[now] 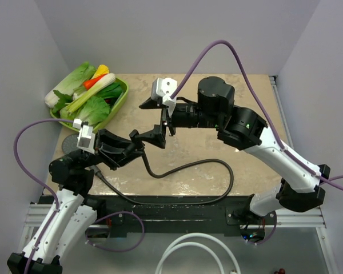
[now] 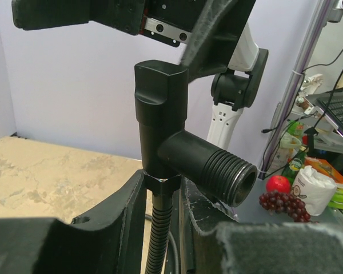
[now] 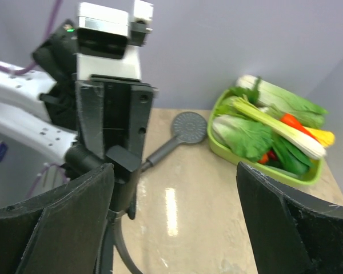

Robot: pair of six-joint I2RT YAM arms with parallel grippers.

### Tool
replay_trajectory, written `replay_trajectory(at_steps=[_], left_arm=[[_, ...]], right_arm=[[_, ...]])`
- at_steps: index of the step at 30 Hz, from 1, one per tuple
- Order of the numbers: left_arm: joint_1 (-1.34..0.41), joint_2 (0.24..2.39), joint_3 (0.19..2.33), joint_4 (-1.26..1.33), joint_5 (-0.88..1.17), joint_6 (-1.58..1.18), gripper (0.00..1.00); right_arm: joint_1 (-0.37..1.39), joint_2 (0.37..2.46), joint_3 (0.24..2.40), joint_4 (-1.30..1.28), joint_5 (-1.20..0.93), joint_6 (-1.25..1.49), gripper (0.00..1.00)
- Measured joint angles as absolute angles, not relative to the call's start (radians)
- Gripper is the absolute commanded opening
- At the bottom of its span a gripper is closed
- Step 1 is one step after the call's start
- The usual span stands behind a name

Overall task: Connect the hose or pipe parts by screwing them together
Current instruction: Install the adaptor on the pipeline.

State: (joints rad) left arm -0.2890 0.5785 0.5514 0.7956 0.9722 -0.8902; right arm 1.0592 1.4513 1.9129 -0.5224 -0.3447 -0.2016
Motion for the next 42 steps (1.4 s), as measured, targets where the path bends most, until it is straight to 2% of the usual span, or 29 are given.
replay_trajectory(at_steps=[5, 8, 13, 16, 17, 18, 22, 23, 25, 26, 31, 42], left_arm=[[-0.289, 0.575, 0.551, 0.814, 0.985, -0.905, 0.0], [-0.289, 0.575, 0.551, 0.821, 0.989, -0.907, 0.0], [-0.289, 0.574, 0.551, 0.823, 0.989, -0.907, 0.0], [-0.289, 0.573, 0.551, 0.823, 0.989, -0.907, 0.0], [-0.289, 0.573, 0.551, 0.823, 0.989, -0.907, 0.0], [-0.289, 0.573, 0.551, 0.823, 0.989, -0.907, 0.0], [-0.289, 0.572, 0.551, 0.823, 0.99, -0.907, 0.0], [-0.289, 0.572, 0.551, 0.823, 0.99, -0.907, 0.0], [-0.289, 0.571, 0.551, 0.823, 0.99, -0.907, 0.0], [-0.289, 0.571, 0.551, 0.823, 0.987, -0.907, 0.0], [-0.288, 0.569, 0.551, 0.816, 0.991, -0.906, 0.0], [-0.289, 0.573, 0.552, 0.756, 0.995, -0.896, 0.0]], right_arm=[[1.042, 1.462, 1.902, -0.514, -0.524, -0.193, 0.87], [1.024, 1.469, 1.894, -0.506, -0.609, -0.176, 0.79], [1.001, 1.504, 1.894, -0.498, -0.71, -0.146, 0.73], [0.998, 1.528, 1.894, -0.487, -0.757, -0.125, 0.63], [0.998, 1.533, 1.894, -0.48, -0.764, -0.12, 0.55], [0.995, 1.539, 1.894, -0.474, -0.781, -0.11, 0.52], [0.991, 1.549, 1.894, -0.447, -0.828, -0.084, 0.44], [0.988, 1.549, 1.892, -0.436, -0.836, -0.076, 0.37], [0.984, 1.549, 1.89, -0.421, -0.854, -0.064, 0.3], [0.982, 1.549, 1.888, -0.416, -0.865, -0.055, 0.22], [0.974, 1.541, 1.851, -0.37, -0.888, -0.026, 0.0], [0.935, 1.311, 1.524, -0.186, -0.753, 0.081, 0.0]])
